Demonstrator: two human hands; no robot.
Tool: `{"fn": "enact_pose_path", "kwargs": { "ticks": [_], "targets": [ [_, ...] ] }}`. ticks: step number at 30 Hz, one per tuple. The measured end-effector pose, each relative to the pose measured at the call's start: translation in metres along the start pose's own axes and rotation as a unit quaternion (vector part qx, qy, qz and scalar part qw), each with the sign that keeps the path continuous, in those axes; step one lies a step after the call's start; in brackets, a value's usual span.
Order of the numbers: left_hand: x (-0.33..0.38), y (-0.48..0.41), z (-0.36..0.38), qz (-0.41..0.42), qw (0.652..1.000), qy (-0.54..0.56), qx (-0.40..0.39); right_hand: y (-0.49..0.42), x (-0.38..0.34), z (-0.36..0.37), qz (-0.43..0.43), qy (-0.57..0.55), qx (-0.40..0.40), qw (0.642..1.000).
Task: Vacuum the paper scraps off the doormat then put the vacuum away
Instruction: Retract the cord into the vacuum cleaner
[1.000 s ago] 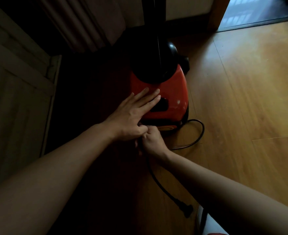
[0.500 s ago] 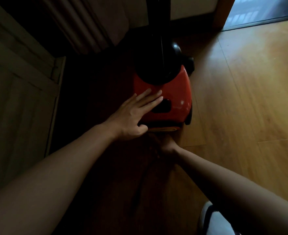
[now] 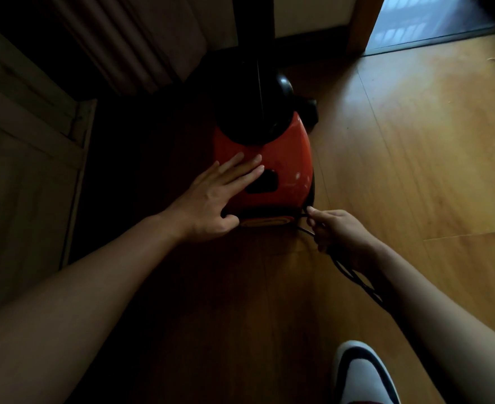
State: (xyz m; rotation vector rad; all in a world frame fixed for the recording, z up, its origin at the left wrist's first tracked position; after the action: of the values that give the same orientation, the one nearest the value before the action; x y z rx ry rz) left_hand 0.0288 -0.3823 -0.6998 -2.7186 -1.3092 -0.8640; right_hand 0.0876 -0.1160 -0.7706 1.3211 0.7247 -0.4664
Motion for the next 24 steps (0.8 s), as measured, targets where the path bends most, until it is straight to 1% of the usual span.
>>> {"fn": "enact_pose_path", "kwargs": {
  "ticks": [4, 8, 15, 17, 21, 24],
  "targets": [
    [0.002, -0.001, 0.000, 0.000, 1.000, -0.002, 0.004, 0.018, -0.013, 0.001, -0.013, 0.002, -0.028, 1.000],
    [0.003, -0.001, 0.000, -0.002, 1.000, -0.004, 0.000, 0.033, -0.029, 0.007, -0.022, 0.036, -0.031, 0.999],
    [0.005, -0.001, 0.000, -0.007, 1.000, -0.008, -0.005, 0.046, -0.046, 0.031, -0.056, 0.062, -0.042, 0.996],
    [0.006, -0.001, -0.001, -0.011, 1.000, -0.008, -0.008, 0.047, -0.041, 0.049, -0.066, 0.032, -0.046, 0.996],
    [0.007, -0.002, -0.004, -0.014, 1.000, 0.002, -0.021, 0.044, -0.017, 0.085, -0.110, -0.024, -0.105, 0.988],
    [0.008, -0.002, -0.008, -0.021, 0.999, 0.011, -0.038, 0.028, -0.004, 0.105, -0.102, -0.064, -0.109, 0.987]
  ]
}}
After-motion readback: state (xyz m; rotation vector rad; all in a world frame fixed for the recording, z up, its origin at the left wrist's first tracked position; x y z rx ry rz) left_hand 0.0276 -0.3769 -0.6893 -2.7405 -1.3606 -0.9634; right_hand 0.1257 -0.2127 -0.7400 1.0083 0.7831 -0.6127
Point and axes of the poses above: each hand's wrist, its own y-axis away from the middle knuckle, its own z-axis out of the palm, x = y × z, the point moved 1 cm from there along -y, towards the middle knuckle, and after that the axes turned 8 degrees about y, right-handed, at the moved point
